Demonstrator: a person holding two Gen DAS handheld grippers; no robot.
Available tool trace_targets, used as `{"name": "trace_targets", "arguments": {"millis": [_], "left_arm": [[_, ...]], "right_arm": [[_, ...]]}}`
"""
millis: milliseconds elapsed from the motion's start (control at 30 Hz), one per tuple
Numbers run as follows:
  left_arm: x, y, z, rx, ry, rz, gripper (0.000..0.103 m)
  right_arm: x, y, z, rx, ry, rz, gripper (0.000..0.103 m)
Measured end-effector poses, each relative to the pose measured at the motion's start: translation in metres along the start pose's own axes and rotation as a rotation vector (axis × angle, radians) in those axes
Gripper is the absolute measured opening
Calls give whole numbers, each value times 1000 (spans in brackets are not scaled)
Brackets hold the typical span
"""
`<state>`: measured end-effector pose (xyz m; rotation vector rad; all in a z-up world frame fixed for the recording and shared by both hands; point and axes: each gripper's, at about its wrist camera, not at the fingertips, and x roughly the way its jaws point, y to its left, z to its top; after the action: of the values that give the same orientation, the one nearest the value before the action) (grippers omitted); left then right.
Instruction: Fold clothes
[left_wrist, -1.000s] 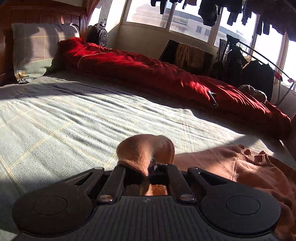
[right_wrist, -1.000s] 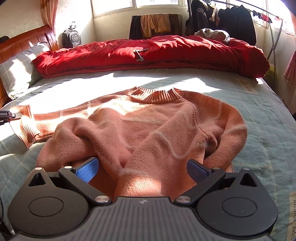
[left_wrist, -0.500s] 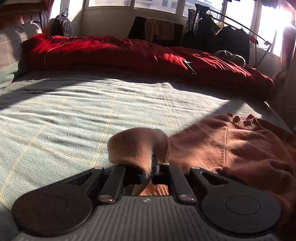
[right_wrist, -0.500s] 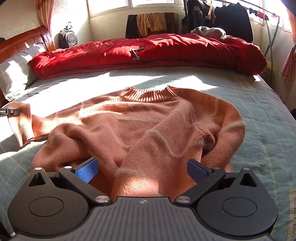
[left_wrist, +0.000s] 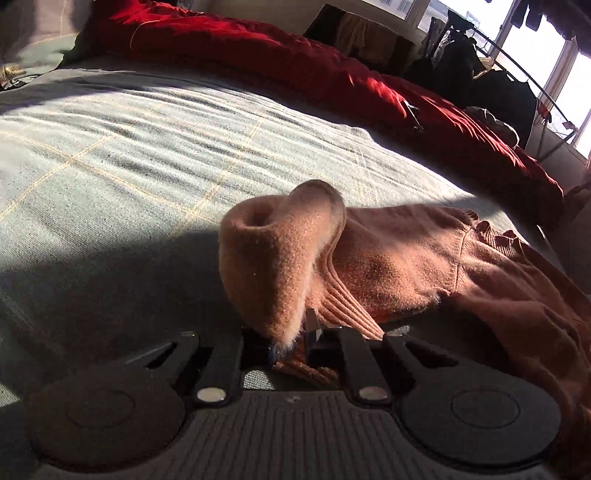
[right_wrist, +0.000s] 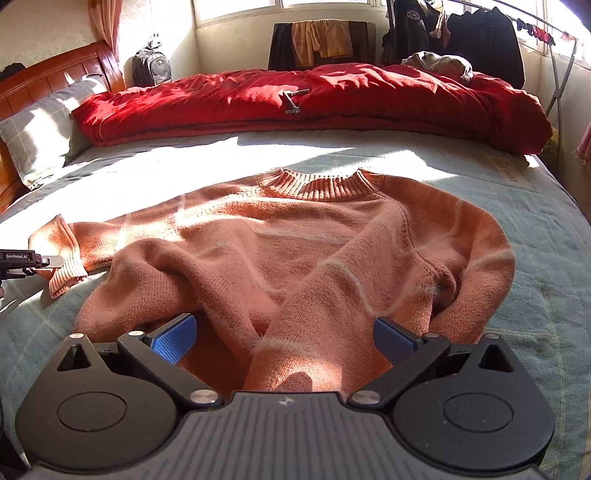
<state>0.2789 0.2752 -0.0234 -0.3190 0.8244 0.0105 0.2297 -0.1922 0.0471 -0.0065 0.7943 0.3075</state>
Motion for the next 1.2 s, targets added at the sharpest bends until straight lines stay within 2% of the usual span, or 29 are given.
{"name": "trace_targets", "arguments": {"millis": [200, 367, 400, 467, 533, 667, 733, 800, 833, 1000, 1067, 1200], "left_arm": [[-30, 16, 17, 81, -26, 124, 4], [-31, 19, 39, 300, 42, 223, 8], [-28, 18, 43, 379, 74, 260, 11], [-21, 18, 48, 512, 101, 390, 13], [-14, 26, 54, 575, 129, 498, 15], [-9, 57, 69, 480, 127, 599, 13], [-12, 72, 71, 415, 115, 625, 13], [-17, 82, 72, 359, 99, 618, 13], [-22, 86, 72, 324, 79, 581, 13], [-40, 107, 51, 74, 16, 373, 33], [-40, 111, 36, 12, 10, 341, 34], [-32, 120, 12, -77, -3, 327, 35]], "right_arm": [[-2, 2, 1, -8, -17, 8, 103], [-6, 1, -3, -11, -20, 3, 103], [-7, 0, -3, -10, -21, -2, 103], [-9, -3, -4, 1, -25, -10, 103], [-11, -5, -5, 12, -32, -16, 103], [-11, -8, -6, 33, -38, -22, 103], [-11, -7, -6, 31, -37, -24, 103], [-11, -6, -6, 25, -33, -27, 103], [-11, -6, -6, 23, -32, -30, 103], [-9, -2, 0, 13, -31, -26, 103], [-8, 1, 2, 1, -30, -21, 103], [-3, 5, 4, -15, -23, -9, 103]]}}
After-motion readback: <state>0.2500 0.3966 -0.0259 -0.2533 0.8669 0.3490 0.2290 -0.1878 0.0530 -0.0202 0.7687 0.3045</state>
